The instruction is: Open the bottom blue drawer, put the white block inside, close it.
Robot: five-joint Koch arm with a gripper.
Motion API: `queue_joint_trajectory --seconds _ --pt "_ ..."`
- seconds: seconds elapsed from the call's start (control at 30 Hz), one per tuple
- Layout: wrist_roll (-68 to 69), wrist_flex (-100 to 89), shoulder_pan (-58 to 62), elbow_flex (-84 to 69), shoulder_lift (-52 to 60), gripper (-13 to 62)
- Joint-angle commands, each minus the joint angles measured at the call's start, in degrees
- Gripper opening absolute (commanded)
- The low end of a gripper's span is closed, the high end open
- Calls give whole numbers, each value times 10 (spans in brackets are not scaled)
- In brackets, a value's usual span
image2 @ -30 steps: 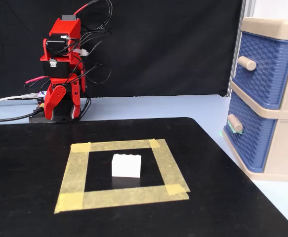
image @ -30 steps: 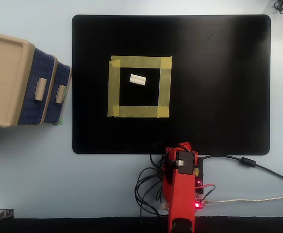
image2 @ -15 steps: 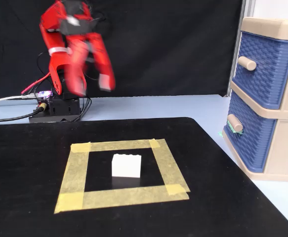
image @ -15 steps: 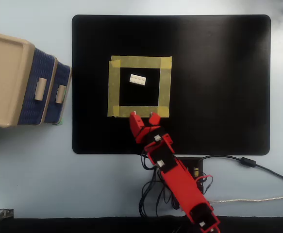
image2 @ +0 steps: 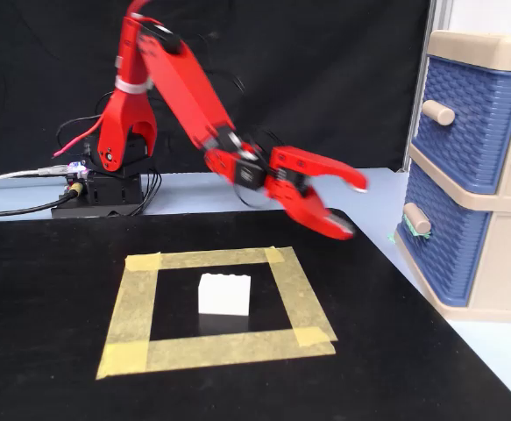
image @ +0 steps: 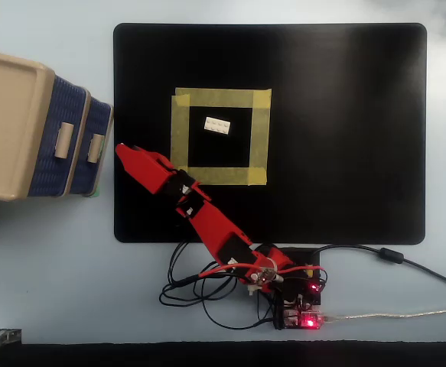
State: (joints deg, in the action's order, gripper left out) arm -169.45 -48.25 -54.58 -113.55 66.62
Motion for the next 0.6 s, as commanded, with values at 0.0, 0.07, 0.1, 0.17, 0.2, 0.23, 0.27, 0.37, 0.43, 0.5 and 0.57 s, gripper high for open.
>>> queue_joint_trajectory --seconds 0.0,0.07,0.1,0.17,0.2,0.23,0.27,0.37,0.43,0.5,0.57 --pt "-21 -74 -13 48 -24 339" --pt "-21 -74 -25 82 -56 339" --pt "-21 -74 -29 97 -74 339" --pt "-21 -74 -33 143 -114 339" --pt "-21 -73 -34 164 -131 339" --pt "-20 -73 -38 185 -148 339" --pt "-20 -73 -41 209 -167 339" --pt "-17 -72 -45 255 -202 338" --pt "-16 -71 -46 274 -212 338" --pt "-15 -69 -54 274 -212 336" --pt "-12 -64 -57 274 -212 319"
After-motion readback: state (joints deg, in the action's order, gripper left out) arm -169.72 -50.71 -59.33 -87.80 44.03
